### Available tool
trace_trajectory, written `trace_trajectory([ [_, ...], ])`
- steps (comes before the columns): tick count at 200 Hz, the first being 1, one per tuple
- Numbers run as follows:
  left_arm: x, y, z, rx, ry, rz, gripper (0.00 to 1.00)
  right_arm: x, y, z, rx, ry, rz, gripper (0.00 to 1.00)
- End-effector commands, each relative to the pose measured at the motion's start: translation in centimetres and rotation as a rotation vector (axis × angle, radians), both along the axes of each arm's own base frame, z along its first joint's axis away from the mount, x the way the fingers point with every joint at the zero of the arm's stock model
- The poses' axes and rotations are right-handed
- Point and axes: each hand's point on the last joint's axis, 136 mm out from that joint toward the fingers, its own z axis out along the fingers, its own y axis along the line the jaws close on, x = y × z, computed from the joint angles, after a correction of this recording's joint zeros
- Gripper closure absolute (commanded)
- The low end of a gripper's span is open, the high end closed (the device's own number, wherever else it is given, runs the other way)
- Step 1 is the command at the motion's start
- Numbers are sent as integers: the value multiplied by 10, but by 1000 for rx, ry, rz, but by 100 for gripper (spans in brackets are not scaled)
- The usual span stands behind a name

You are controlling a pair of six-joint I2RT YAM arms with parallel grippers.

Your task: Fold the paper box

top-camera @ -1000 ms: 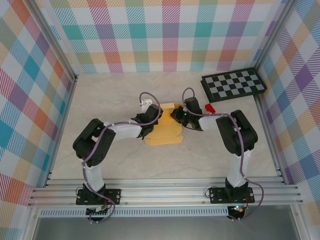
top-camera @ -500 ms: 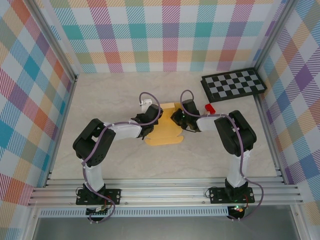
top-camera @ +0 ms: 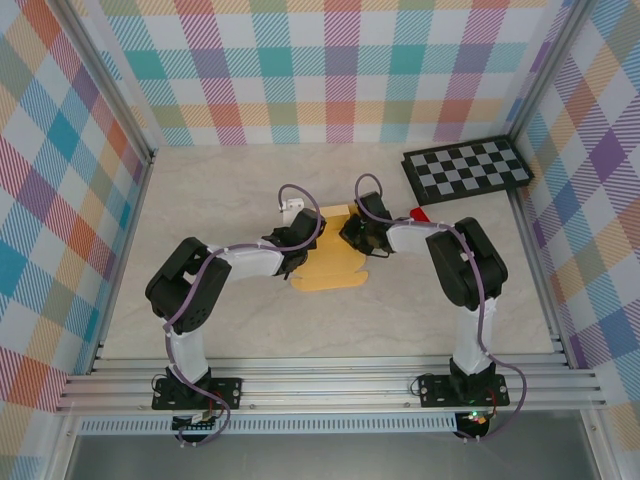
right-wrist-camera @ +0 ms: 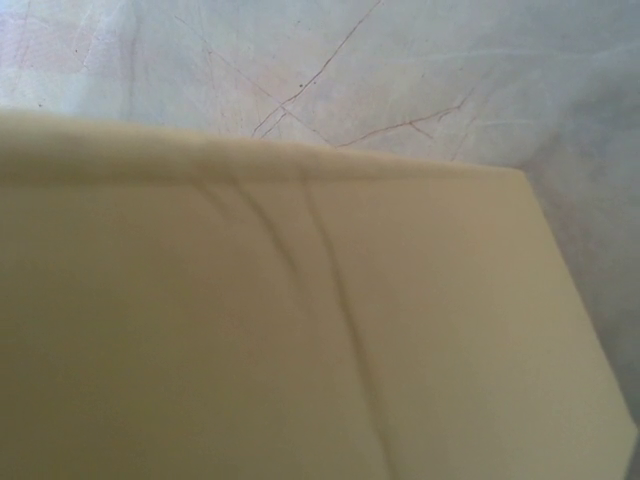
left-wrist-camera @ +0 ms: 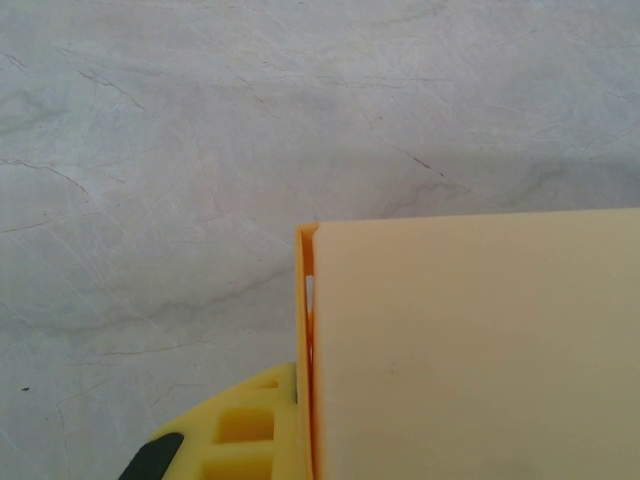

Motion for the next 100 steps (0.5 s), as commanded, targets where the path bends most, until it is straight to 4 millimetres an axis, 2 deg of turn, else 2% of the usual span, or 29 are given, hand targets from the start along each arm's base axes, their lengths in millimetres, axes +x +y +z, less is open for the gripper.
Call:
trace_trajectory([
  [1,-26,2,-29,54,116,-36,100,-28,-29,-25,-142,98,23,91],
  [27,-24,6,-27,68,109,-25,100,-14,-25,26,-135,-48,99,90],
  [51,-23,7,-27,81,101,-23,100,-16,-32,52,-130,-97,142,89],
  [81,-22,7,-26,89,95,-27,100,-27,-54,77,-170,-152,174,88],
  [100,-22,7,-26,96,94,-33,100,-26,-74,108,-266,-274,231,85],
])
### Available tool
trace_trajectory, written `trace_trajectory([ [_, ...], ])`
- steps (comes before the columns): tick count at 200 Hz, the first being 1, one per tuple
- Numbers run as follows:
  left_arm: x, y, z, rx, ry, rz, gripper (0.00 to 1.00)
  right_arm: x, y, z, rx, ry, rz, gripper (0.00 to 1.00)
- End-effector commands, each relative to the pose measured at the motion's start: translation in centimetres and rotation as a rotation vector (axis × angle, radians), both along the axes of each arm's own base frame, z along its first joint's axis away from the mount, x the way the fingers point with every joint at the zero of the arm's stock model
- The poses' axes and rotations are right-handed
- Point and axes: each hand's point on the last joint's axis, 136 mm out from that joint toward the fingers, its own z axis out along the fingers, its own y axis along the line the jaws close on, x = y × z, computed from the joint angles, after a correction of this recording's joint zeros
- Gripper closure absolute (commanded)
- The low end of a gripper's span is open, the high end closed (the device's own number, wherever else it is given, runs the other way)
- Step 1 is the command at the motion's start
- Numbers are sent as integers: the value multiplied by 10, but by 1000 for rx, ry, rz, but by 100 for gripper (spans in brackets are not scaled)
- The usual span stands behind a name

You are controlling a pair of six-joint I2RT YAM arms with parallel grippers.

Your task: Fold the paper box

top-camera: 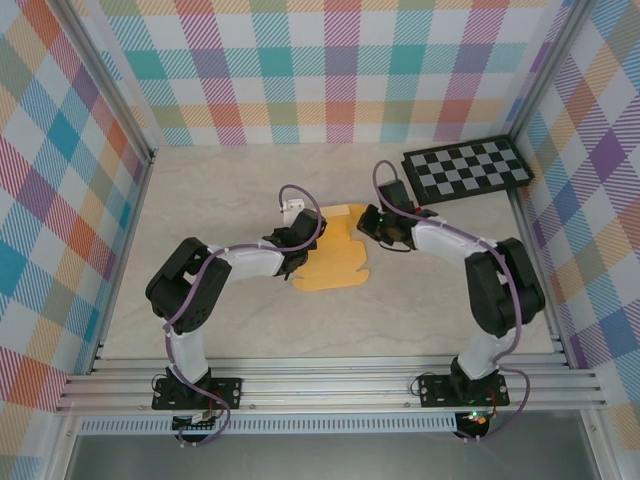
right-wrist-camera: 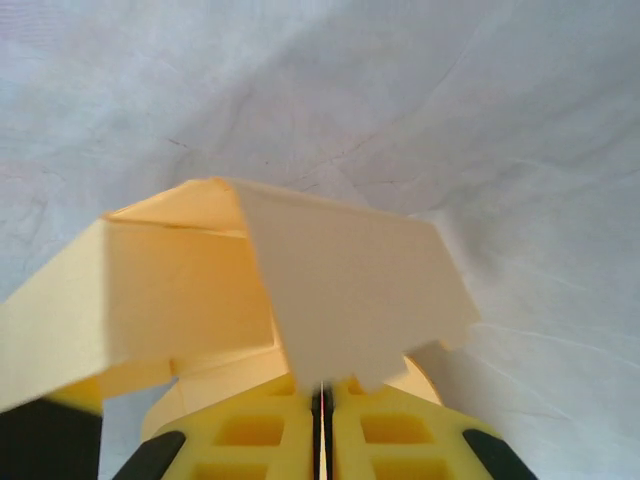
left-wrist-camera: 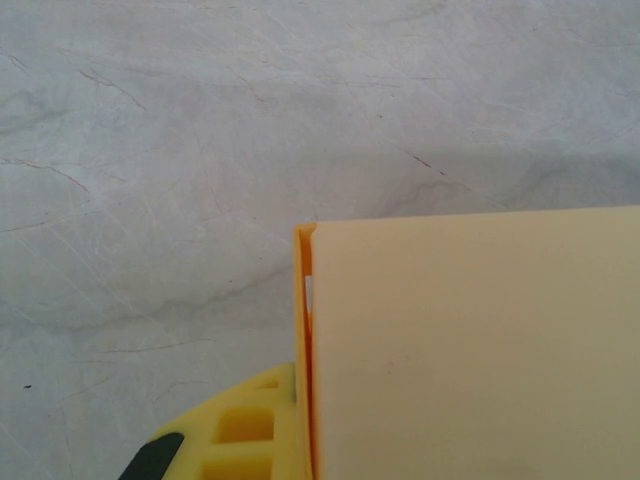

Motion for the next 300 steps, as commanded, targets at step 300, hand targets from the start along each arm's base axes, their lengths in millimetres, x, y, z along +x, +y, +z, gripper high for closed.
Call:
trace_trajectory([
  [300,-17,-12,-20,39,74,-130,100,3,26,-21,-304,-543,1220,71],
])
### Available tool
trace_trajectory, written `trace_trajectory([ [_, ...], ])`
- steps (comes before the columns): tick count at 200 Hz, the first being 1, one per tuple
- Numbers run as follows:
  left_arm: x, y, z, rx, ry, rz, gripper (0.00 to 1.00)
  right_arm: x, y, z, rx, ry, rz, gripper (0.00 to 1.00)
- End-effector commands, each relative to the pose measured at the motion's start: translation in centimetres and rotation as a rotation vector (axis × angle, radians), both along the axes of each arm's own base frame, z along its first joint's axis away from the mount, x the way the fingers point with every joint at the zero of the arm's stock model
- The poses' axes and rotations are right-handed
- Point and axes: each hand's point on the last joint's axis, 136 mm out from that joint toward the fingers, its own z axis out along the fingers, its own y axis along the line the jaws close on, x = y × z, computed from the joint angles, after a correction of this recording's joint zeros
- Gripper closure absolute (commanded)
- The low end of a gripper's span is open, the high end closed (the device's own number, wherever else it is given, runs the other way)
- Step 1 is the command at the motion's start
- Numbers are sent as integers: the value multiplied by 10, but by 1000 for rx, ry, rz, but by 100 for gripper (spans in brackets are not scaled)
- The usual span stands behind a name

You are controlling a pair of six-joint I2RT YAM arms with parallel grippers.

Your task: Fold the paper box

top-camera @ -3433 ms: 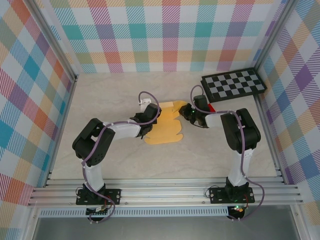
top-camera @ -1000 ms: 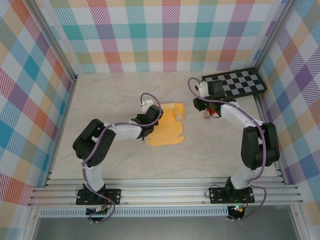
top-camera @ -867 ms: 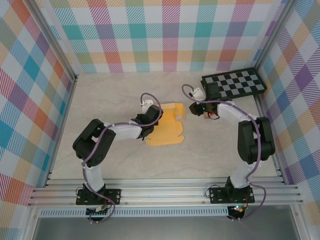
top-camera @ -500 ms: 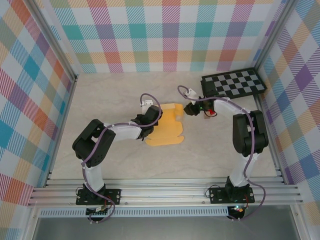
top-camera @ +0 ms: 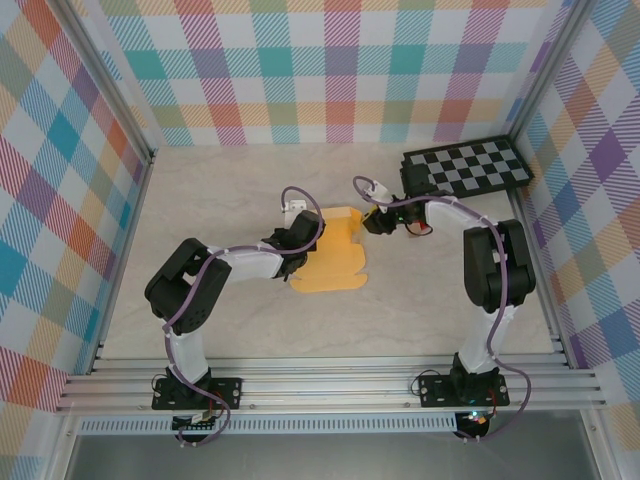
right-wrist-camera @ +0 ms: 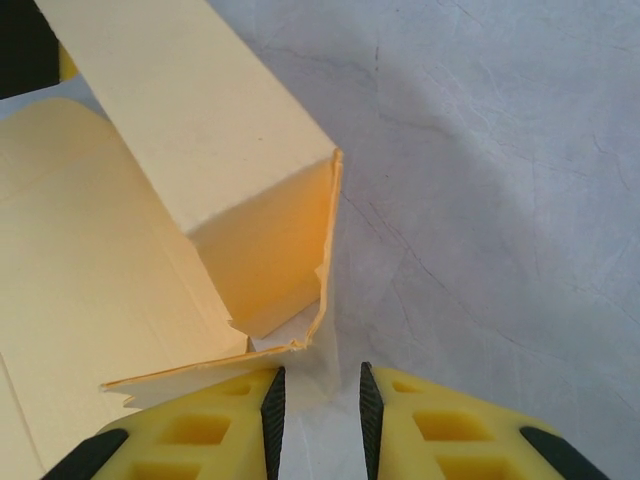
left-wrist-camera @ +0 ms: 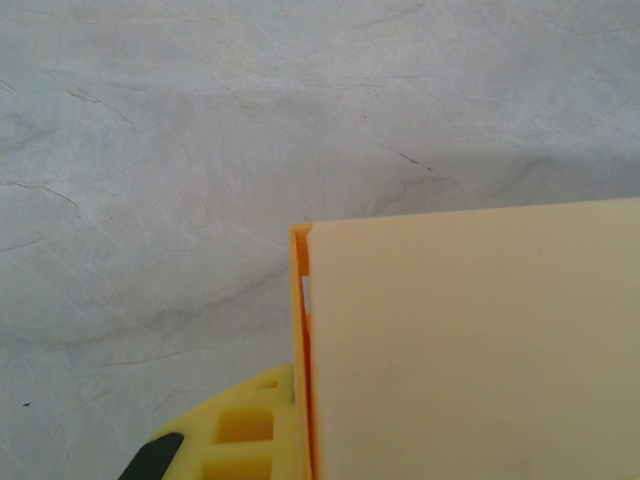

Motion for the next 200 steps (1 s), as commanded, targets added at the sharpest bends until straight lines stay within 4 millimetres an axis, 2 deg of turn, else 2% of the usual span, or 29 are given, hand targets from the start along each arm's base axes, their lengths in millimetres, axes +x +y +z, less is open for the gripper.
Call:
trace_trajectory([
  [1,-16,-10,-20,10,87,-76,100,-16,21,-10,0,31,97,71],
  [52,-14,-16,-21,-14,98,-84,100,-13,25,3,16,87,58,71],
  [78,-14,-19,-19,-39,98,-87,100,-2,33,20,100,142,-27,70],
  [99,-14,-22,-15,-52,96,-98,100,3,38,25,155,174,-80,70],
  [164,-15,-24,-6,-60,89,-114,100,6,37,23,172,156,-152,70],
  [200,-15,-24,-4,-73,83,-111,100,-2,38,5,125,188,-223,69],
])
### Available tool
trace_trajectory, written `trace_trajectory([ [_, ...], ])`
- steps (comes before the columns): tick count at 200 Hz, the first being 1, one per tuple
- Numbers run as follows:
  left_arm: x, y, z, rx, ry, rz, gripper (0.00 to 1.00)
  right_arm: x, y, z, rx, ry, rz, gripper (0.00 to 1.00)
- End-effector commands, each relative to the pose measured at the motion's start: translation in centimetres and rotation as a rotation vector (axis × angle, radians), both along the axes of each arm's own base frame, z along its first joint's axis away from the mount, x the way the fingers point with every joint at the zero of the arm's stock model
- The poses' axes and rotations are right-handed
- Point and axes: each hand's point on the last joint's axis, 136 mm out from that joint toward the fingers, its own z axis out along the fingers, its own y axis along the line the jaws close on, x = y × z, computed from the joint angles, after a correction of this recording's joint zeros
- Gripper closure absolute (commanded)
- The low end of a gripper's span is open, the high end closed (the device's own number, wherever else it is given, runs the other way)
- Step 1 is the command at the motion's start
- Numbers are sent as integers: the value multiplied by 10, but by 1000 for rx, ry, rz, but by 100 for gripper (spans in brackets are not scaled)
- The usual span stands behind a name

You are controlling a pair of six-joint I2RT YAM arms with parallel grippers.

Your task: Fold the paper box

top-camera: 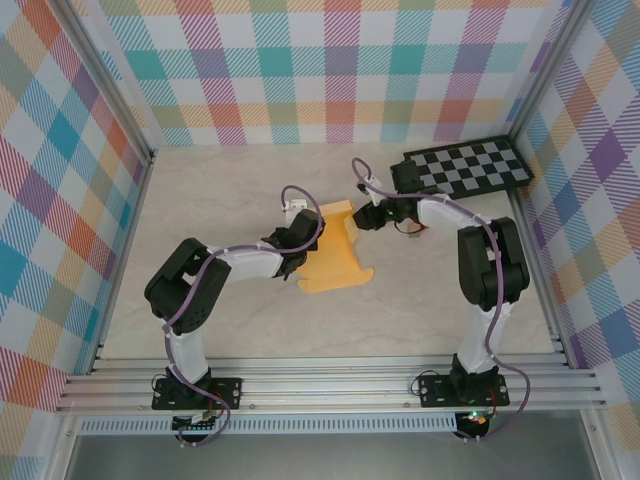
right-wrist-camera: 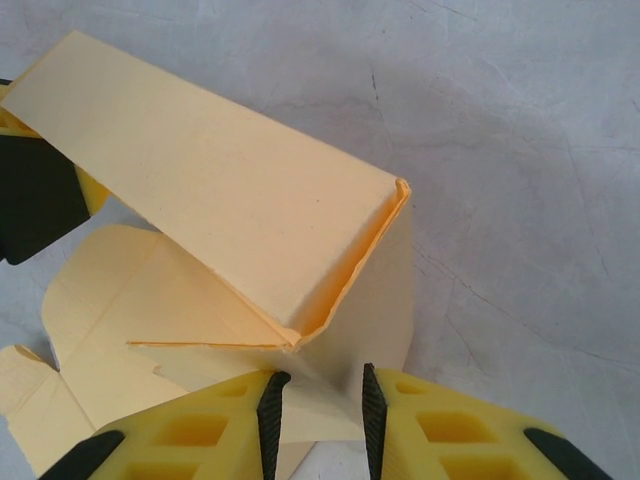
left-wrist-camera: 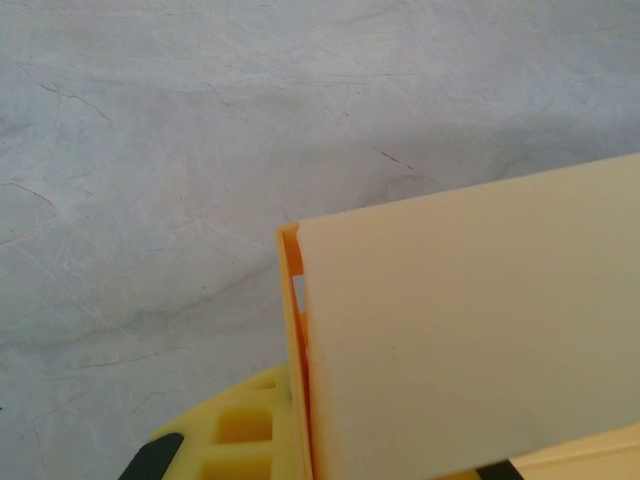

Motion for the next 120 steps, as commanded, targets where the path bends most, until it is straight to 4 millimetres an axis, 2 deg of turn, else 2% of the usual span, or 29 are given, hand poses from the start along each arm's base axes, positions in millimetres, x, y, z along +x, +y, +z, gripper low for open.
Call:
trace_trajectory([
  [1,-15,-17,-4,-41,70,-89,100,-7,14,-2,3,-8,-28,69],
  [23,-16,-23,-1,-69,69,-120,100,-12,14,-20,-18,32,-71,69],
  [35,-16,-28,2,-90,66,-149,100,-13,17,-23,5,29,-83,69],
  [81,-18,-30,19,-131,68,-183,100,-16,24,3,103,-77,-55,67],
  [120,-20,-28,31,-149,69,-196,100,-29,26,14,109,-118,26,63],
])
